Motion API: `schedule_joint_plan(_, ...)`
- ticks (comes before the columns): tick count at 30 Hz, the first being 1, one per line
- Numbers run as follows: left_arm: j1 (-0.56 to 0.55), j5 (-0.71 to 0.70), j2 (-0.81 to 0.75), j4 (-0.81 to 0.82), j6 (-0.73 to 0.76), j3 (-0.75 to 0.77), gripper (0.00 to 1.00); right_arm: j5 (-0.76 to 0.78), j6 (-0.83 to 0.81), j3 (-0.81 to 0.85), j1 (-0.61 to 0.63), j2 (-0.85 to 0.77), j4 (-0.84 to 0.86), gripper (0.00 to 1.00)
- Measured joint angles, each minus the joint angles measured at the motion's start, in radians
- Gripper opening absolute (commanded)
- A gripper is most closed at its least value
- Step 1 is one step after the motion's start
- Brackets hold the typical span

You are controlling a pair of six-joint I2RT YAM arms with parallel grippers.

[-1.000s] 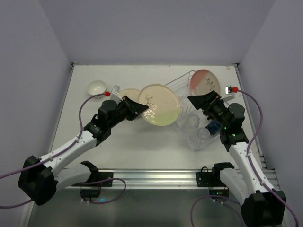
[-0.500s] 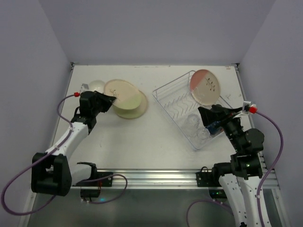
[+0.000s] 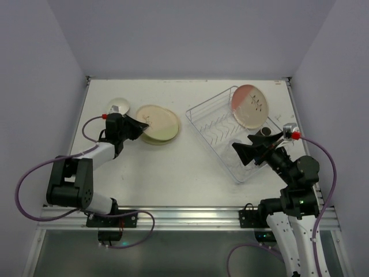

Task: Unload the mixed dishes from the dish rack

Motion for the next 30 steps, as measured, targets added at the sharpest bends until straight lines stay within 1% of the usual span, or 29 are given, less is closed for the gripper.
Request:
schedule_joint_plan(4,0.000,0.031,0.074,0.067,-0.010,0.008,0.00,-0.010,-0.003,-0.004,0.000,0.000,0.001,0.99)
schedule_joint_plan(5,0.000,0.037,0.090,0.076,-0.011,0.016,0.03,-0.016,-0.004,-0.006,0.000,0.000,0.001,0.99)
schedule_joint_plan(6,0.000,0.042,0.105,0.080,-0.011,0.026,0.10,-0.021,-0.004,-0.008,0.000,0.000,0.001,0.99)
schedule_joint_plan(7,0.001,0.045,0.117,0.079,-0.010,0.039,0.12,-0.023,-0.004,-0.008,0.000,0.000,0.000,0.99)
schedule_joint_plan(9,0.000,0.045,0.134,0.072,-0.008,0.059,0.20,-0.023,-0.004,-0.009,0.000,0.000,0.000,0.99)
schedule_joint_plan(10,-0.002,0.045,0.140,0.070,-0.007,0.066,0.25,-0.024,-0.004,-0.009,0.000,0.000,0.000,0.99)
schedule_joint_plan(11,-0.003,0.043,0.143,0.067,-0.005,0.069,0.37,-0.024,-0.004,-0.009,0.000,0.000,0.000,0.99)
schedule_joint_plan(13,-0.012,0.010,0.144,0.024,0.034,0.073,0.51,-0.025,-0.005,-0.009,0.000,0.000,0.000,0.99)
schedule_joint_plan(14,-0.014,-0.008,0.149,-0.012,0.052,0.073,0.63,-0.025,-0.008,-0.009,0.000,0.000,0.000,0.99)
schedule_joint_plan(16,-0.021,-0.036,0.160,-0.064,0.069,0.072,0.73,-0.025,-0.011,-0.009,0.000,0.001,-0.002,0.99)
schedule_joint_plan(17,-0.027,-0.045,0.158,-0.073,0.076,0.084,0.82,-0.025,-0.013,-0.009,0.000,0.001,-0.002,0.99)
schedule_joint_plan(20,-0.053,-0.080,0.156,-0.114,0.109,0.121,1.00,-0.024,-0.018,-0.009,0.000,0.002,-0.002,0.99)
schedule_joint_plan(25,-0.069,-0.137,0.133,-0.225,0.161,0.173,1.00,-0.013,-0.031,-0.009,0.000,0.029,-0.007,0.99)
schedule_joint_plan(30,-0.069,-0.204,0.085,-0.378,0.224,0.216,1.00,0.063,-0.045,-0.004,0.000,0.083,-0.047,0.99)
